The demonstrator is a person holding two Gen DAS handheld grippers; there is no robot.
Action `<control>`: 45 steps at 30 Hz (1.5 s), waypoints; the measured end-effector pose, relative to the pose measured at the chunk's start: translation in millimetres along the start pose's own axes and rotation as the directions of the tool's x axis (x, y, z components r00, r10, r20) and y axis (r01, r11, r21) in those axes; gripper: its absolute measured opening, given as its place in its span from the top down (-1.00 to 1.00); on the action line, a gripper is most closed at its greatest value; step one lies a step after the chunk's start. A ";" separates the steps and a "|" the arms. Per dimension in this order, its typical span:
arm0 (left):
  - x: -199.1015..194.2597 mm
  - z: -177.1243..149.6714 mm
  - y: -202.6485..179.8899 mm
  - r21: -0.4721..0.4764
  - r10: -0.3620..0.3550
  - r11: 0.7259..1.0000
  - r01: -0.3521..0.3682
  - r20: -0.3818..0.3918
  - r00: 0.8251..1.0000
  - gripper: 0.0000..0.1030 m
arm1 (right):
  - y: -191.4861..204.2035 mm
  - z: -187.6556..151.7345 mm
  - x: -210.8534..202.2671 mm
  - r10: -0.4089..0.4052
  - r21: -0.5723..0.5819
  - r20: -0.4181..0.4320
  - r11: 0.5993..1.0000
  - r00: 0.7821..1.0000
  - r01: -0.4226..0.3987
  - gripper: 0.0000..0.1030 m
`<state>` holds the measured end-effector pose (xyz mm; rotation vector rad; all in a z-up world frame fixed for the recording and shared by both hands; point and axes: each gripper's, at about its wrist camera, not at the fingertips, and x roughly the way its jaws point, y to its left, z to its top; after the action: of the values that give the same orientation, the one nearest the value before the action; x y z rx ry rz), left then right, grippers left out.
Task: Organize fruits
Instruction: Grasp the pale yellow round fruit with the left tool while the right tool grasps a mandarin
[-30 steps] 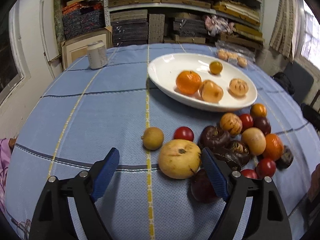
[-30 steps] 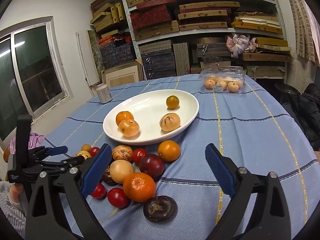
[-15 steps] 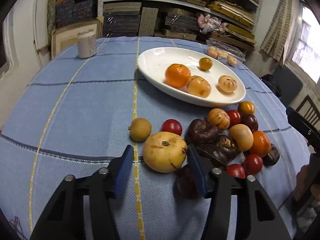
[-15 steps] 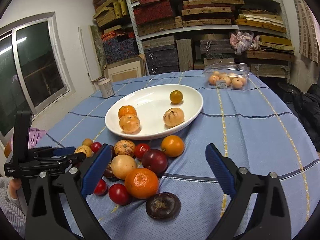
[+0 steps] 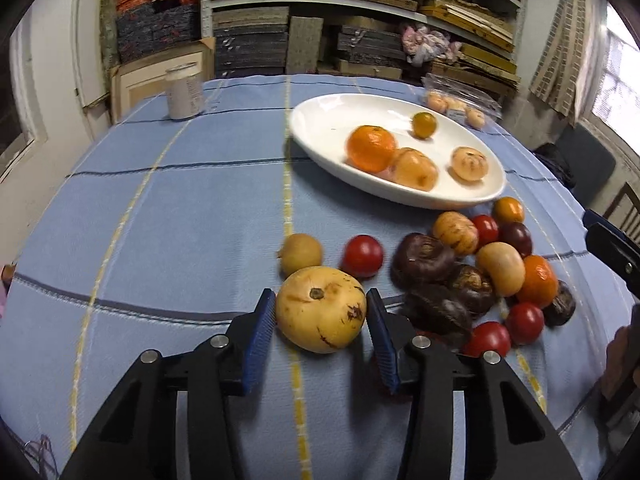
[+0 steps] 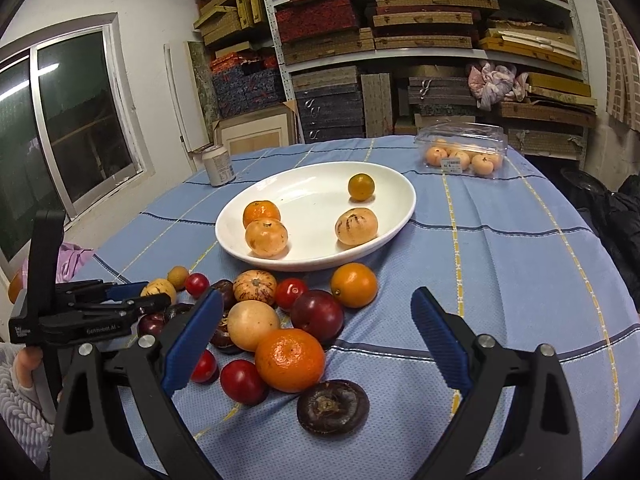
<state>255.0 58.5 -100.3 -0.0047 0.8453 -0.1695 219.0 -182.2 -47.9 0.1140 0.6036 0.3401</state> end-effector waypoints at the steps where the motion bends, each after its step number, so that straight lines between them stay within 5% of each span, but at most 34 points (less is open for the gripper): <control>1: 0.0 0.5 3.2 -0.012 0.003 1.000 -0.003 0.000 1.000 0.09 | 0.5 0.1 0.2 0.000 -0.005 -0.001 1.000 1.000 0.000 -0.80; 7: 1.2 -0.9 -9.0 0.063 0.109 0.992 -0.110 0.023 0.994 0.09 | 12.9 -5.2 9.0 -0.003 -0.074 -0.049 0.997 0.999 0.000 -0.78; 14: 1.6 -1.3 -10.5 0.062 0.088 0.994 -0.089 0.017 0.996 0.09 | 24.1 -15.2 23.6 -0.017 -0.136 -0.123 0.991 0.992 0.000 -0.18; 22: 5.4 -1.4 -8.9 0.054 0.072 0.996 -0.072 -0.002 0.997 0.09 | 25.6 -23.0 28.8 -0.008 -0.132 -0.185 0.991 0.983 -0.017 -0.17; 28: 10.1 -1.0 -7.7 0.051 0.062 0.997 -0.061 -0.022 0.998 0.09 | 10.4 -23.6 36.9 0.058 -0.031 -0.240 0.997 0.969 -0.067 0.09; 33: 10.3 -2.1 -9.1 0.059 0.071 0.996 -0.070 -0.017 0.997 0.09 | 8.6 -23.8 37.6 0.070 -0.013 -0.244 0.997 0.967 -0.075 0.09; 42: 5.8 -4.5 -18.0 0.091 0.105 0.990 -0.106 0.011 0.994 0.09 | 6.1 -22.7 41.1 0.083 0.006 -0.249 0.996 0.965 -0.084 0.10; 45: -6.5 -5.3 -24.7 0.113 0.133 0.983 -0.141 0.080 0.988 0.09 | 5.1 -21.5 40.8 0.085 0.010 -0.243 0.996 0.966 -0.085 0.11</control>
<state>243.2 35.5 -97.2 0.1580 0.7596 -0.0893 236.7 -163.1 -86.3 0.0987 0.8430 0.4415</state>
